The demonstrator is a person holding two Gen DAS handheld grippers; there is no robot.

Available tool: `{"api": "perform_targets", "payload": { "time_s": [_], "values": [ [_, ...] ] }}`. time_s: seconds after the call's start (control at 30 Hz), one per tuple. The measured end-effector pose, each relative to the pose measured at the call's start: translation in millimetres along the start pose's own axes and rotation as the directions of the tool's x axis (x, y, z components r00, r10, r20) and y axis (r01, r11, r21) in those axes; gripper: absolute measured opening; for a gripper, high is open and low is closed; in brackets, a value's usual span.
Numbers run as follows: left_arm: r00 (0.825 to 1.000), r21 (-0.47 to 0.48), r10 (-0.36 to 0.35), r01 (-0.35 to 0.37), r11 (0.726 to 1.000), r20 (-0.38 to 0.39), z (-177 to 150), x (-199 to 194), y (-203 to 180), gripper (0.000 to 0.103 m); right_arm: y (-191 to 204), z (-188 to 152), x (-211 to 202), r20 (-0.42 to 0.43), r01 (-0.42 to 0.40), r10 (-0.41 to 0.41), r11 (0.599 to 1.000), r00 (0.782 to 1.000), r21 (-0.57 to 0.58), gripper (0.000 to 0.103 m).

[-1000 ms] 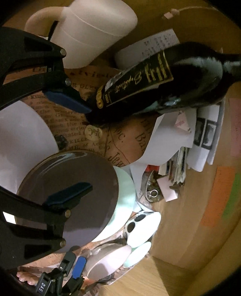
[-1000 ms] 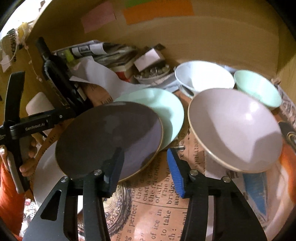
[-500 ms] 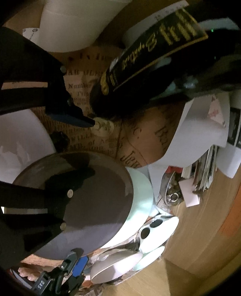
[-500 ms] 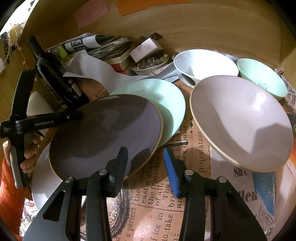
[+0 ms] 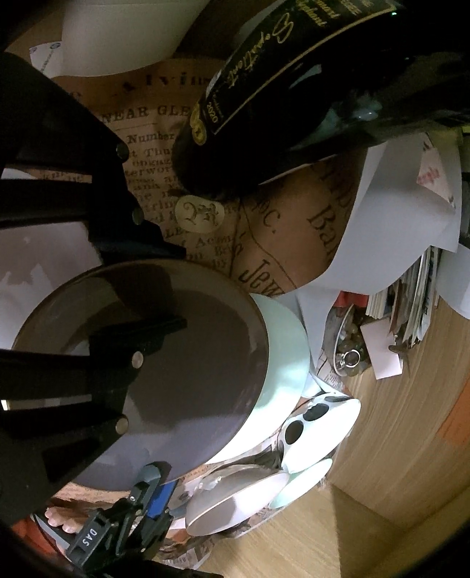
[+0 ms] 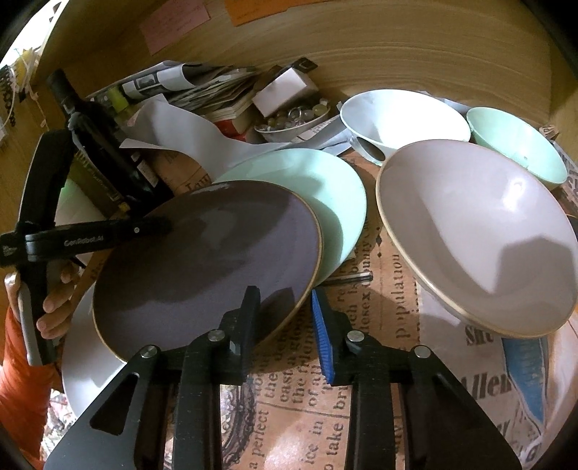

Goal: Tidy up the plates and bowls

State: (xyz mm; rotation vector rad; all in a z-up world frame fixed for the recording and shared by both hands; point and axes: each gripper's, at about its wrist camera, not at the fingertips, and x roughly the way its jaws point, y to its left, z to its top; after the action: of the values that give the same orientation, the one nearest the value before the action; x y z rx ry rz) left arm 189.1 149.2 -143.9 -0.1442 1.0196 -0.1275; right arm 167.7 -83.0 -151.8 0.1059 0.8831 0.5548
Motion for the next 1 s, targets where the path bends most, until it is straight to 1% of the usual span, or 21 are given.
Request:
{"api": "perform_targets", "payload": {
  "time_s": [0.13, 0.27, 0.43, 0.57, 0.8, 1.0],
  "values": [
    [1.000, 0.024, 0.017, -0.018, 1.000, 0.019, -4, -3, -6, 0.031, -2, 1, 0, 0.012, 0.020, -0.020, 1.000, 1.000, 0.008, 0.026],
    [0.999, 0.004, 0.016, -0.016, 1.000, 0.032, -5, -4, -6, 0.031, -5, 1, -3, 0.027, 0.010, -0.010, 1.000, 1.000, 0.015, 0.026],
    [0.998, -0.001, 0.018, -0.018, 1.000, 0.060, -9, -10, -9, 0.031, -3, -1, -4, 0.044, 0.025, -0.025, 1.000, 0.999, 0.003, 0.025],
    [0.997, -0.014, 0.019, -0.018, 1.000, 0.074, -11, -14, -10, 0.031, -5, -1, -6, 0.050, 0.007, -0.008, 1.000, 0.999, 0.019, 0.024],
    [0.994, -0.019, 0.028, -0.026, 0.999, 0.110, -19, -28, -18, 0.031, -2, -1, -13, 0.064, 0.010, -0.010, 1.000, 0.998, 0.006, 0.024],
    [0.992, -0.025, 0.033, -0.031, 0.999, 0.121, -27, -37, -26, 0.031, -3, -5, -21, 0.070, 0.002, -0.002, 1.000, 0.998, 0.008, 0.024]
  ]
}}
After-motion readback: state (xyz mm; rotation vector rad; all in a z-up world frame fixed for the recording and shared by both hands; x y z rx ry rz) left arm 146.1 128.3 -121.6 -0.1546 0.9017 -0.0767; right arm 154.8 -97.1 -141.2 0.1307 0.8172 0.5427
